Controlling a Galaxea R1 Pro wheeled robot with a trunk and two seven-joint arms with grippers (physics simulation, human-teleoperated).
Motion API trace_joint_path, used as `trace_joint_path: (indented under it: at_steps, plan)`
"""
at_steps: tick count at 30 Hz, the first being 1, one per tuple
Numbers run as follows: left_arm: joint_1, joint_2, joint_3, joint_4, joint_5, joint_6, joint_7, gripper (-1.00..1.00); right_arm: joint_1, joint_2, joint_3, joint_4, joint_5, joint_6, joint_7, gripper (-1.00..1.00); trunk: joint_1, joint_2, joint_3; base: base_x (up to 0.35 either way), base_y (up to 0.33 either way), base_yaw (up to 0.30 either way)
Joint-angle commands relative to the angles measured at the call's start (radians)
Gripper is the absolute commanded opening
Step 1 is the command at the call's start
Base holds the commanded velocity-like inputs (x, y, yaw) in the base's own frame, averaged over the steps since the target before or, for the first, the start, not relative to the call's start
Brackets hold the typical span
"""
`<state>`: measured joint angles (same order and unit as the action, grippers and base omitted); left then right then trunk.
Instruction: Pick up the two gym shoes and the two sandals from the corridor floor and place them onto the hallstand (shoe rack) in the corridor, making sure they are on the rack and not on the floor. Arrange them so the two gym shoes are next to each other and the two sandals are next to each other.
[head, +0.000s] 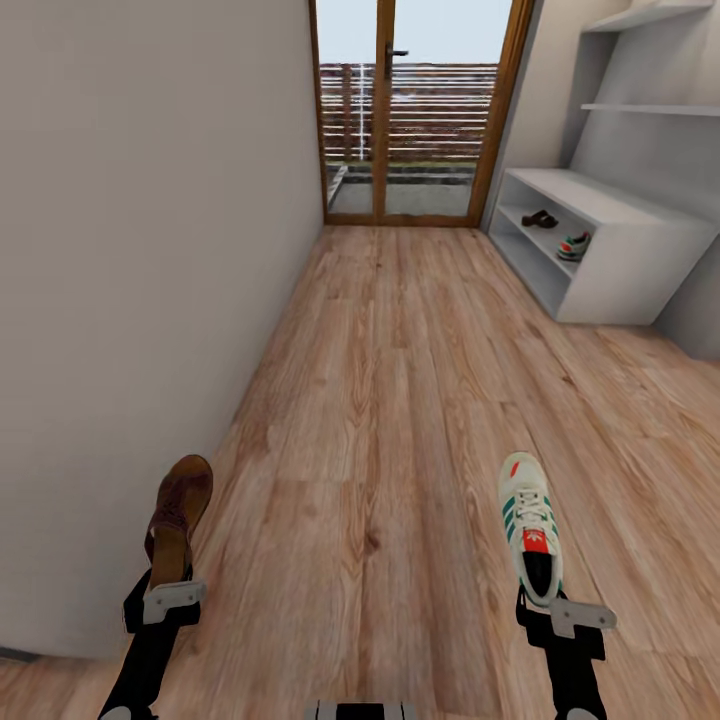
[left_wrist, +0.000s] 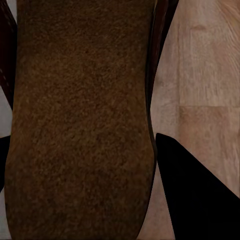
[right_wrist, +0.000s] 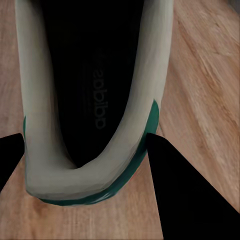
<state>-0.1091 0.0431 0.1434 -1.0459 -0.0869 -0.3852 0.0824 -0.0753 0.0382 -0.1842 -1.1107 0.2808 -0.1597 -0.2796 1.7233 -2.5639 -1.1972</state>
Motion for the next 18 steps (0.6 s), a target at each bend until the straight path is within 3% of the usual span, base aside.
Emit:
trace_joint_path:
  at_steps: [1,10,18]
  plan:
    - [0.0,0.0,0.0,0.0,-0.002,0.0,0.0,-1.0,0.0,0.0,0.0,0.0,-0.001,-0.001,0.0,-1.0,0.0,0.0,0.0,0.331,0.0,0.0]
    - [0.0,-0.001,-0.001,0.0,-0.002,0.001,0.002,-1.0,0.003,0.0,0.0,0.005,-0.002,-0.001,-0.001,-1.0,0.0,0.0,0.0,0.331,-0.011,0.0]
    - [0.0,-0.006,-0.001,0.0,-0.004,0.002,0.003,-1.0,0.007,0.0,0.001,0.006,-0.003,-0.001,-0.001,-1.0,0.0,0.0,0.0,0.322,-0.132,0.0]
